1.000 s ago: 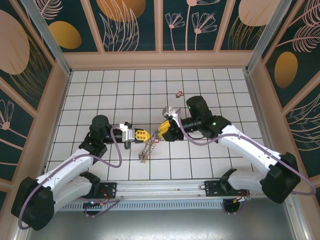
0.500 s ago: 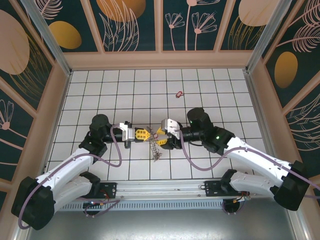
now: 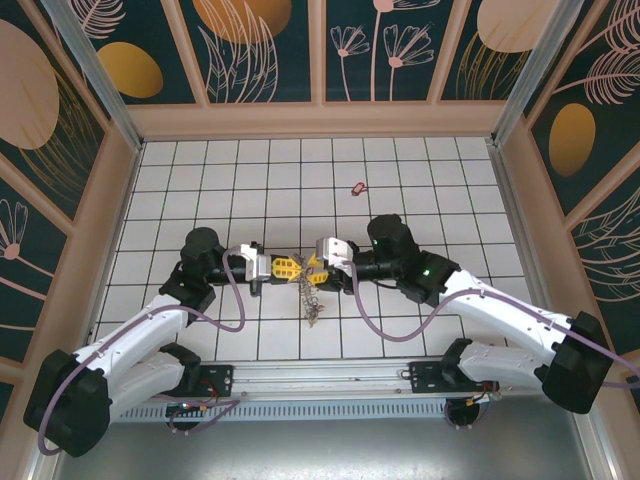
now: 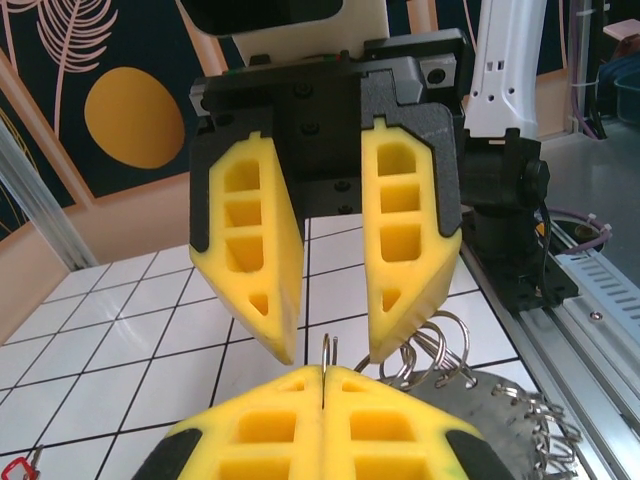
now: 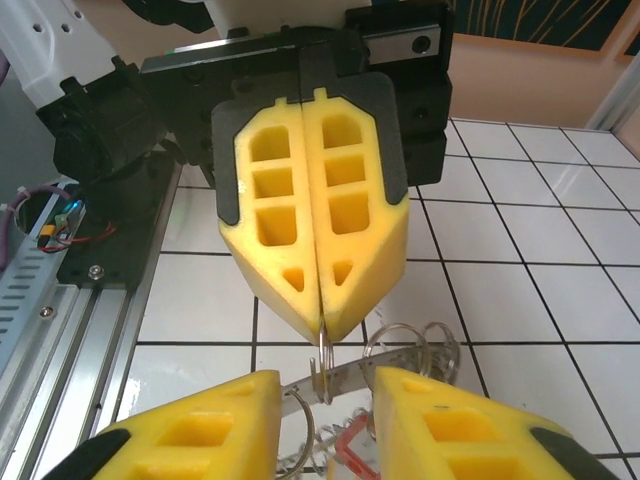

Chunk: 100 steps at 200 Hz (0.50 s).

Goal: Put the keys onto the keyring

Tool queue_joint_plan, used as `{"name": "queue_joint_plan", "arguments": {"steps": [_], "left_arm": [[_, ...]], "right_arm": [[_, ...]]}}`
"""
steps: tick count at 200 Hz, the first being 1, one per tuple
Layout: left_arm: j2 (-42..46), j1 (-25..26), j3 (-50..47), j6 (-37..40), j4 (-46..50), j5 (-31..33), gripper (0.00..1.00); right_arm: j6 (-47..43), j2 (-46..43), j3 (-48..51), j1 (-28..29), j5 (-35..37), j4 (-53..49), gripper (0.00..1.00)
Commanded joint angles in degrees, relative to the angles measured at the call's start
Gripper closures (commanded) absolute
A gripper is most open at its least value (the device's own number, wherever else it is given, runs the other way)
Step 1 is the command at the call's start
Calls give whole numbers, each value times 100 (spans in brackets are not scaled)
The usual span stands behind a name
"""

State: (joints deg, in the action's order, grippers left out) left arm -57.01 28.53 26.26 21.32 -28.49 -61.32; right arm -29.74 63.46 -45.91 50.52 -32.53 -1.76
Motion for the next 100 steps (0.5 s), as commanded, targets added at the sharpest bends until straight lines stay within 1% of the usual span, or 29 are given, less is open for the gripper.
{"name": "queue_joint_plan", "arguments": {"steps": [1,9,40,73,89,100], "left_arm": [[15,35,169,-125,-485,-227,100],[6,37,169,-145,-506,-232,100],[-10,38,177,-170,-552,-261,100],[-42,34,175,-196,-583,-279,100],[-47,55,159,-215,-613,-285,100],[-47,64,158,-216,-622,-269,100]], "right_arm": [[-111,58,49,76,-20,226,69],[-103,53,72,84,28,253,68],[-98,68,122,107,192,350,68],[-54,57,169,173,348,525,75],[-4,61,214,196,392,680,77],[14,60,249,224,418,770,82]]}}
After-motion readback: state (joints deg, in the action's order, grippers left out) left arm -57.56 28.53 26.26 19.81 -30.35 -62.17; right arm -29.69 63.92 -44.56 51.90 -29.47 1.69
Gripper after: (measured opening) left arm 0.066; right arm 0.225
